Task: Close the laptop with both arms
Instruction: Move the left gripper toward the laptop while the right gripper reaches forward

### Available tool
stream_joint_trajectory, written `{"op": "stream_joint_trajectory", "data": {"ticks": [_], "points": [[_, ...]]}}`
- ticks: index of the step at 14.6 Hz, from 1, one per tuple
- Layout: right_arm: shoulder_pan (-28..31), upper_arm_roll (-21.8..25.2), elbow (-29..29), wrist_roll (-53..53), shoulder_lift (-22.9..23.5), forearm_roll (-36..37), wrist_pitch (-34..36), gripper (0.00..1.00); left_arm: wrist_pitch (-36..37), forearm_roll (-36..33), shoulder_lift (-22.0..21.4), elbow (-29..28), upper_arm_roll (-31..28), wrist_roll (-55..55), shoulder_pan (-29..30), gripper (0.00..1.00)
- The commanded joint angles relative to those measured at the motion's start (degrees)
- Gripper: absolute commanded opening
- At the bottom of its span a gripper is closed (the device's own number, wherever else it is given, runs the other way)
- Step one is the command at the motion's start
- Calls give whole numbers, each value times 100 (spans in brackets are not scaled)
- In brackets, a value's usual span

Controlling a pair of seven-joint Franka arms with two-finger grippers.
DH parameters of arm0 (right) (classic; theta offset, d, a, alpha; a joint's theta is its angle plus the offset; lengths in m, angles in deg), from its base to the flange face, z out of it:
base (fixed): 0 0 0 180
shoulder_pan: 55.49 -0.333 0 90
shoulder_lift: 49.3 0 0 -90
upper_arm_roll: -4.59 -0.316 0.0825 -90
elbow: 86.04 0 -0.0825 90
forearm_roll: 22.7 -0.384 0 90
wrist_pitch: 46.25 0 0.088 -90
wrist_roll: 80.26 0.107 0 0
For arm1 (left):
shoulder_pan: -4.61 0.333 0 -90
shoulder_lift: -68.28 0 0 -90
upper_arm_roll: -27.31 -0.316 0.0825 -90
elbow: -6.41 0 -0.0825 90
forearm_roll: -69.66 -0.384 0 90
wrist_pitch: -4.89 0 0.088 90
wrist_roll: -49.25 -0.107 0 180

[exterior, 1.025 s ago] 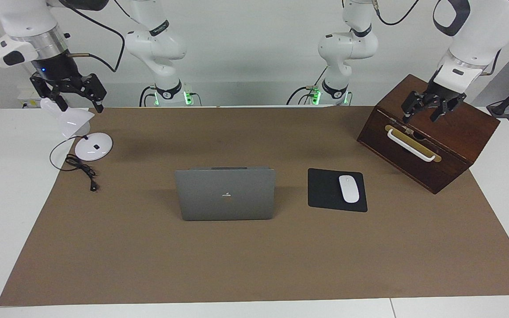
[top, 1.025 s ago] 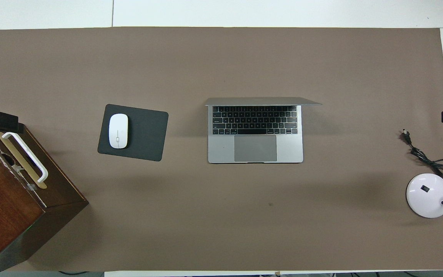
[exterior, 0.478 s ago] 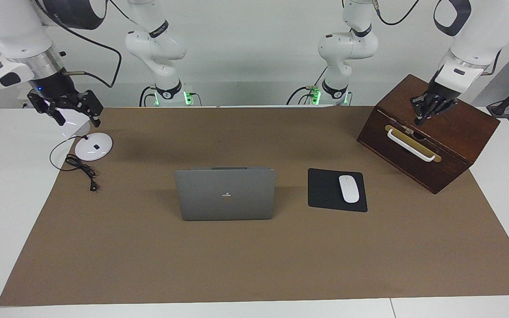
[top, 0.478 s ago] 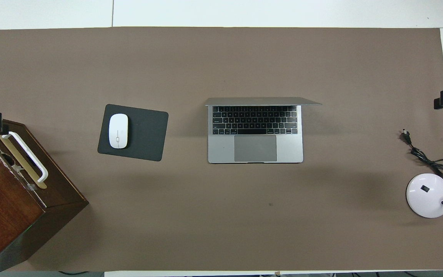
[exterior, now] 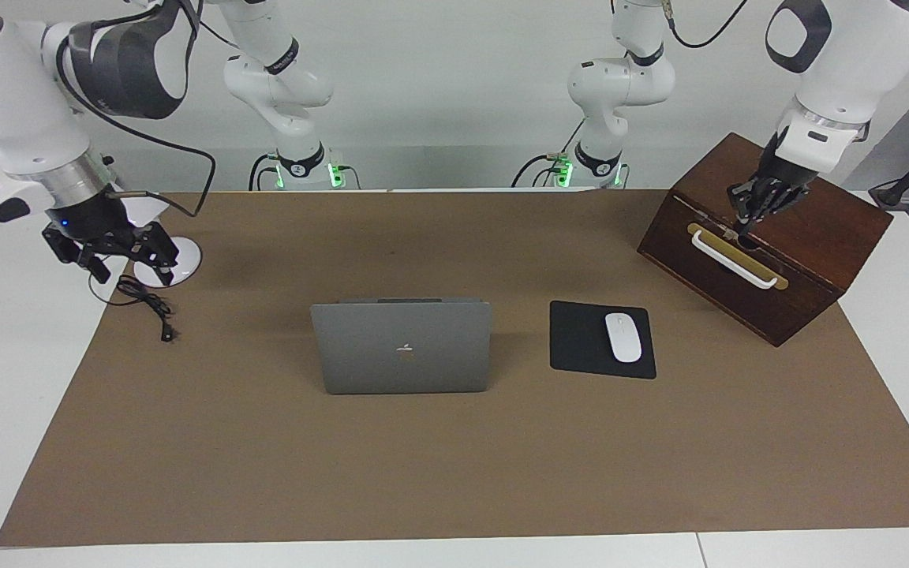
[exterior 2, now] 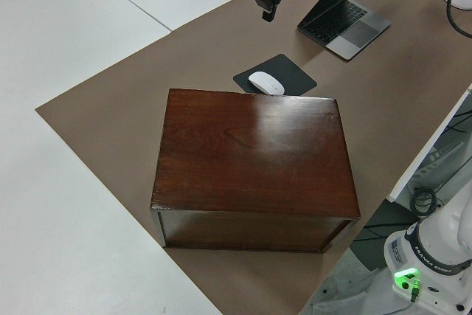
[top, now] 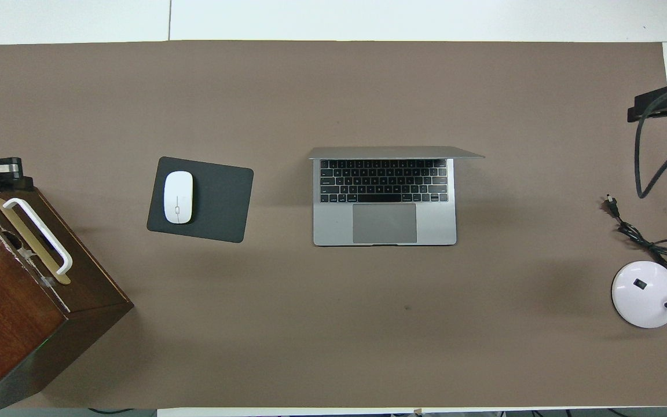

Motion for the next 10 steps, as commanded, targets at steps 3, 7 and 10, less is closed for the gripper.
{"op": "stream_joint_trajectory", "data": {"ticks": [3, 7, 10], "points": [[13, -92, 1545, -156, 1237, 300, 31, 80, -1243, 165, -738, -1425, -38, 120, -488, 0], [-83, -109, 2284, -156, 1889, 388, -65, 0, -2410, 165, -1133, -2400, -38, 138, -953, 0], [-189, -109, 2312, -129, 2038, 389, -425, 0, -3456, 174, -1380, -3218, -30, 286, -1288, 0]]}}
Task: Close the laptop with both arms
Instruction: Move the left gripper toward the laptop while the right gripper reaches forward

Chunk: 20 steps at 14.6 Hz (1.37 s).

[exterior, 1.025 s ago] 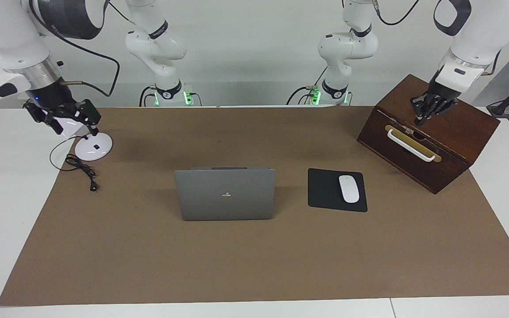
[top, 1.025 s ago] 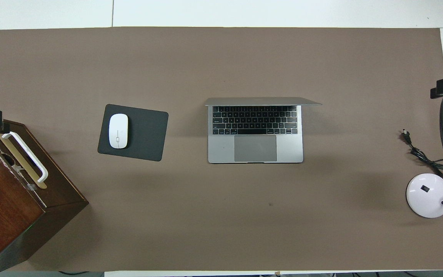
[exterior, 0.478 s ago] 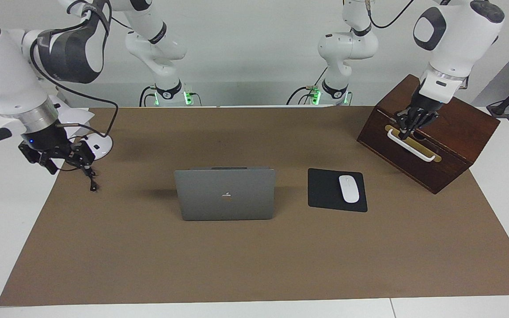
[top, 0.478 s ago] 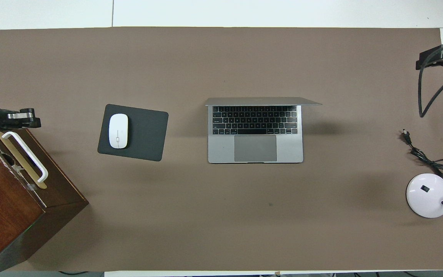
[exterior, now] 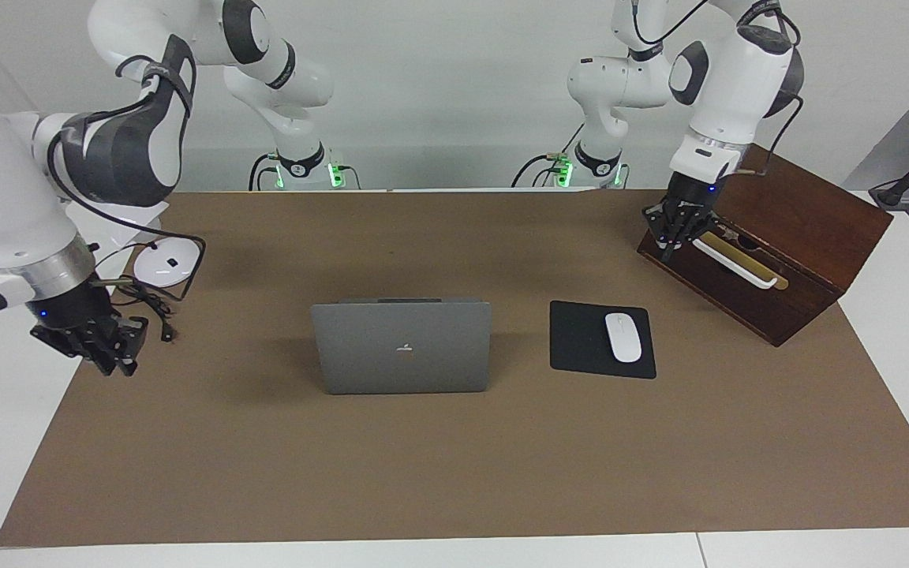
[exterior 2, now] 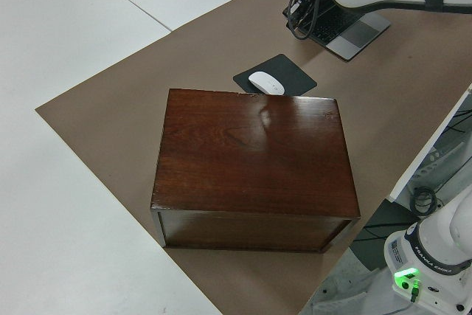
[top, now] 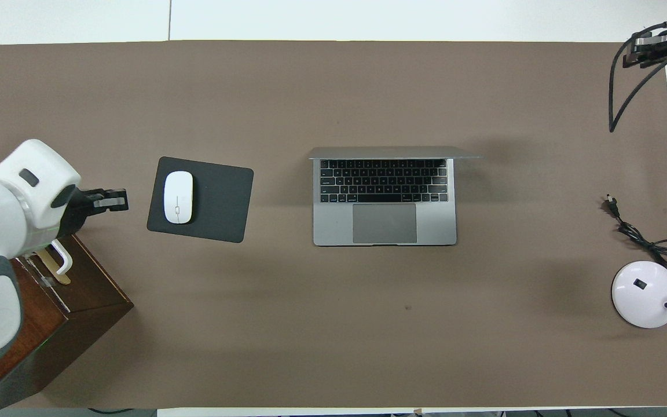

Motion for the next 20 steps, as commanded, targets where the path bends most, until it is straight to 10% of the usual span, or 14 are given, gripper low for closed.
{"op": "stream_joint_trajectory", "data": {"ticks": [1, 12, 20], "points": [[-79, -65, 296, -86, 257, 144, -217, 0, -898, 73, -436, -881, -66, 240, -349, 0], [-1309, -21, 296, 2293, 513, 460, -517, 0, -4104, 90, 274, -2077, -75, 1303, -2282, 0], [-1679, -30, -942, 2894, 47, 495, -868, 0, -5664, 82, 1242, -2095, -84, 1401, -3004, 0]]}}
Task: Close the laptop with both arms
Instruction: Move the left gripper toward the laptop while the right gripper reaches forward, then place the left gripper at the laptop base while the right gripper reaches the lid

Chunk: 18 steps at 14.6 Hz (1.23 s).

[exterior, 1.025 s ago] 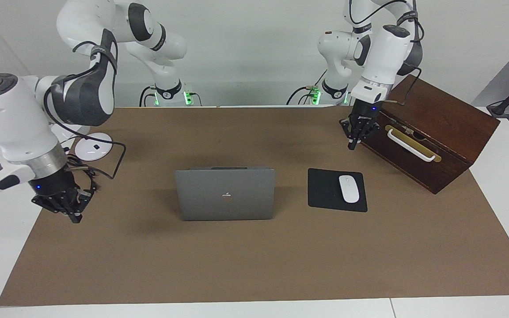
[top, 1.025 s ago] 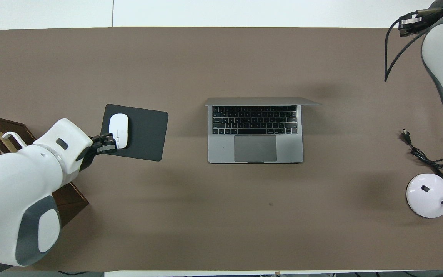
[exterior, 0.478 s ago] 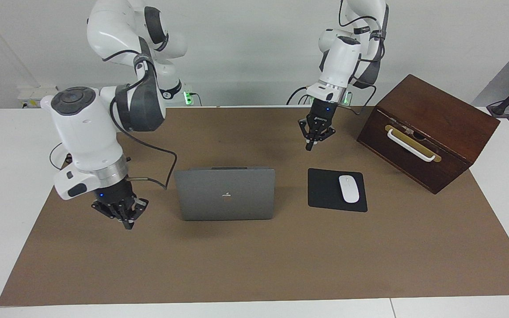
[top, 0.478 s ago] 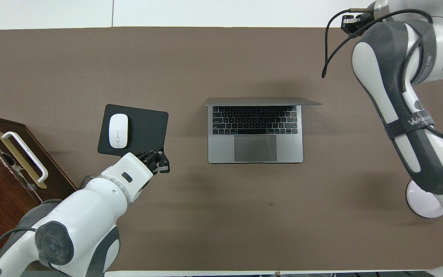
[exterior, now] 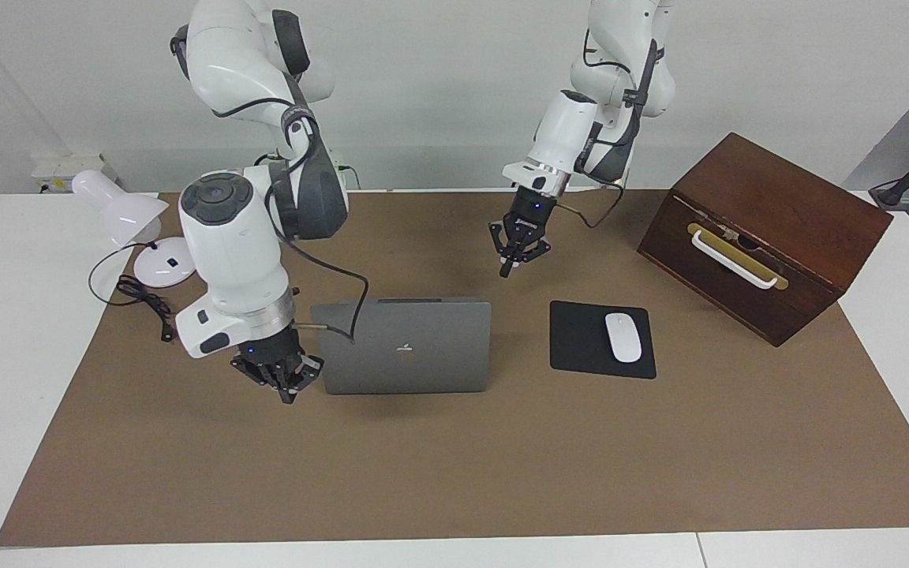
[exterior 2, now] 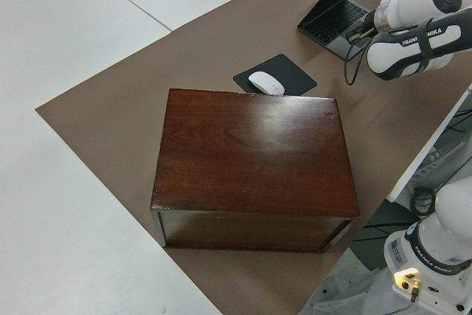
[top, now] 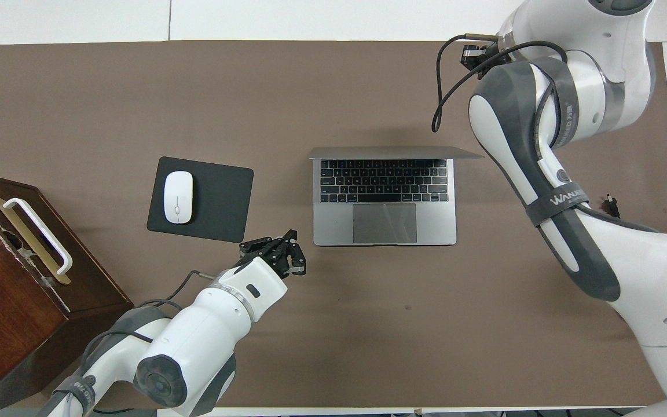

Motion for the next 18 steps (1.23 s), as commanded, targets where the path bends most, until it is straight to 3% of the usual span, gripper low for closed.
{"op": "stream_joint_trajectory", "data": {"ticks": [1, 7, 18], "points": [[-4, -34, -586, 125, -365, 163, -220, 0, -348, 55, 194, 9, -95, -50, -227, 0], [-373, -34, -534, 151, -383, 348, -132, 0, -1008, 11, 826, 211, -112, -165, -447, 0], [-944, -52, -850, -24, -629, 356, 26, 0, -1368, 11, 1679, 624, -121, -859, -509, 0]]}}
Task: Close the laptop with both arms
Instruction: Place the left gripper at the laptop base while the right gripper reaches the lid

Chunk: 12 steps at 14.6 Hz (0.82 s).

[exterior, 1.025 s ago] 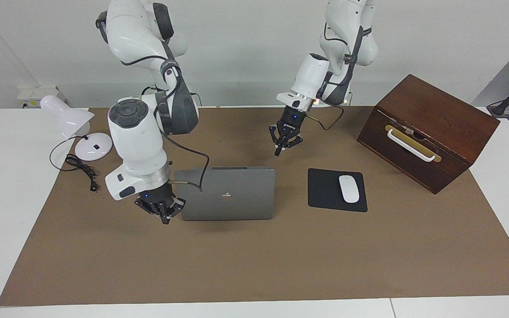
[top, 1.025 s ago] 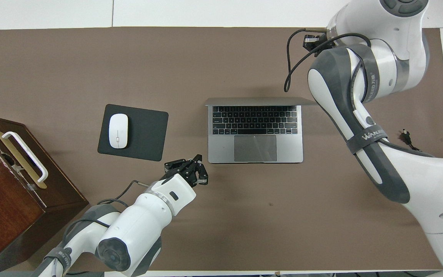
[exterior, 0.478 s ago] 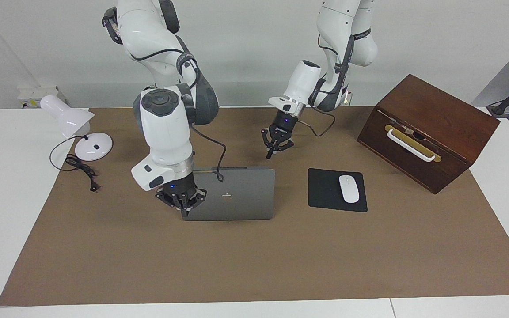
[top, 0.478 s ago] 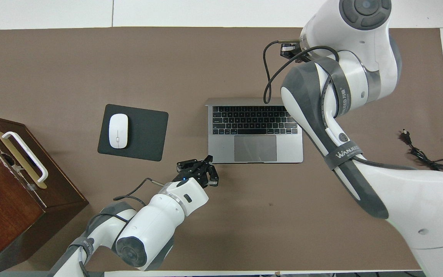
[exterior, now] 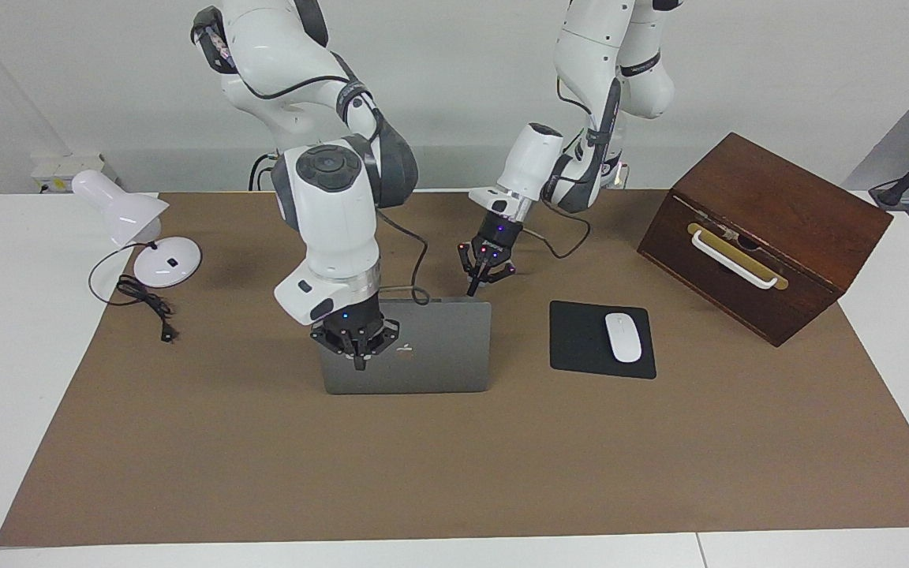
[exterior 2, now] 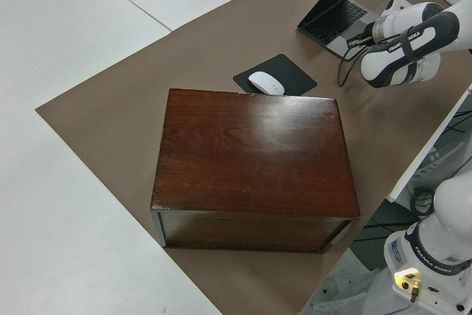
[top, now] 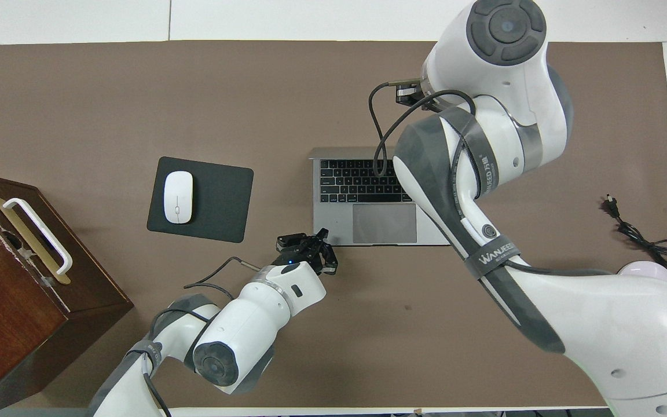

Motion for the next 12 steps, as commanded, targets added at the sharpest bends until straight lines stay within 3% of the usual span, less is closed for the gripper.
{"op": "stream_joint_trajectory", "data": {"ticks": [1, 5, 12], "points": [[-21, -53, -276, -203, -199, 153, -22, 0, -322, 14, 324, 84, -104, -279, -94, 0], [-109, -88, -320, -592, -251, 135, -4, 0, -341, 14, 632, 268, -104, -377, -85, 0], [-118, -88, -346, -556, -260, 126, -13, 0, -341, -3, 738, 295, -104, -737, 12, 0]]}}
